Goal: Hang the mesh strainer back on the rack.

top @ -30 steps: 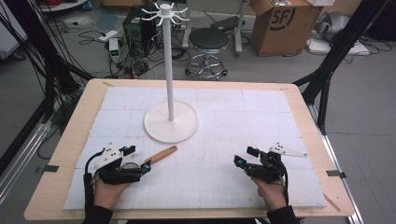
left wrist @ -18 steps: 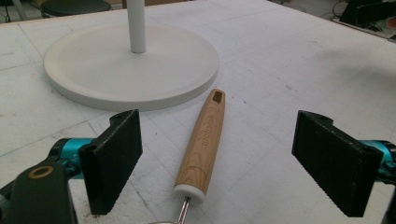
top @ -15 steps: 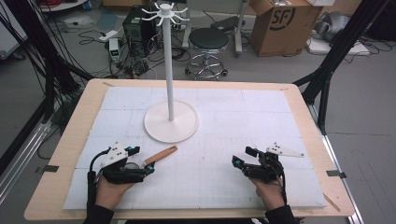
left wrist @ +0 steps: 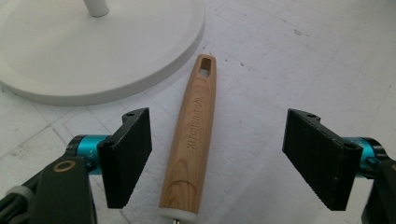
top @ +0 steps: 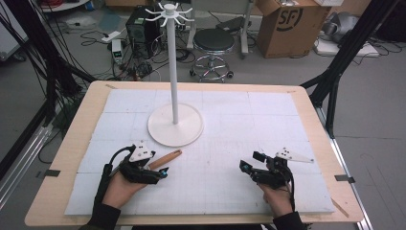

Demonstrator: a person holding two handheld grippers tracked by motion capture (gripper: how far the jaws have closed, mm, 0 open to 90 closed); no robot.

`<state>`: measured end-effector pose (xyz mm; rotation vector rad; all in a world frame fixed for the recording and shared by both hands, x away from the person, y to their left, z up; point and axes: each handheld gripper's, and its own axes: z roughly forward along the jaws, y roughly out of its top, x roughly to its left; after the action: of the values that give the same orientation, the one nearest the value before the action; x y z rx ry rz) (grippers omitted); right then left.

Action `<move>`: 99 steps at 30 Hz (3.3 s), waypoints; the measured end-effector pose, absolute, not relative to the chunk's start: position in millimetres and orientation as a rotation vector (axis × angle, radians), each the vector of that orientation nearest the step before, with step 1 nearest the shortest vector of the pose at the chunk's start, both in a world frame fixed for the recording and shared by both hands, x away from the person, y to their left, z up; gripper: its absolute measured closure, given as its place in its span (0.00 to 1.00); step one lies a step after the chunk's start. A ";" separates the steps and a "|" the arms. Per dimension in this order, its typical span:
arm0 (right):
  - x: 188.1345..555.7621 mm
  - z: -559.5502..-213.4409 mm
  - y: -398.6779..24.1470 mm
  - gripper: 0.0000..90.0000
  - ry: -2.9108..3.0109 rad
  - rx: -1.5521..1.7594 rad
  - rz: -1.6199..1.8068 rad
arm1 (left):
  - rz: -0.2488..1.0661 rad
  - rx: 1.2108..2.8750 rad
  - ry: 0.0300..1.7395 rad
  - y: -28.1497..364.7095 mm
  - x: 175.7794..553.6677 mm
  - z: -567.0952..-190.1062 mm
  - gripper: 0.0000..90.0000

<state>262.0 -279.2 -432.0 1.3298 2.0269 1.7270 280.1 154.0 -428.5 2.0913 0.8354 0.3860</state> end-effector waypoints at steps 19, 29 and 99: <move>260.5 -429.1 -276.5 0.18 2.013 1.330 1.728 | 0.271 2.247 0.890 159.4 298.8 -435.2 0.50; 260.7 -428.7 -277.8 0.18 2.001 1.329 1.726 | 0.262 2.302 0.906 157.2 303.5 -437.4 0.64; 259.3 -424.8 -278.5 0.18 1.942 1.330 1.728 | 0.045 2.366 0.817 146.2 327.5 -392.2 0.77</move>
<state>259.3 -278.5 -424.8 1.3304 1.9421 1.7284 327.5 146.2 -392.2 2.3664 0.8168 0.0448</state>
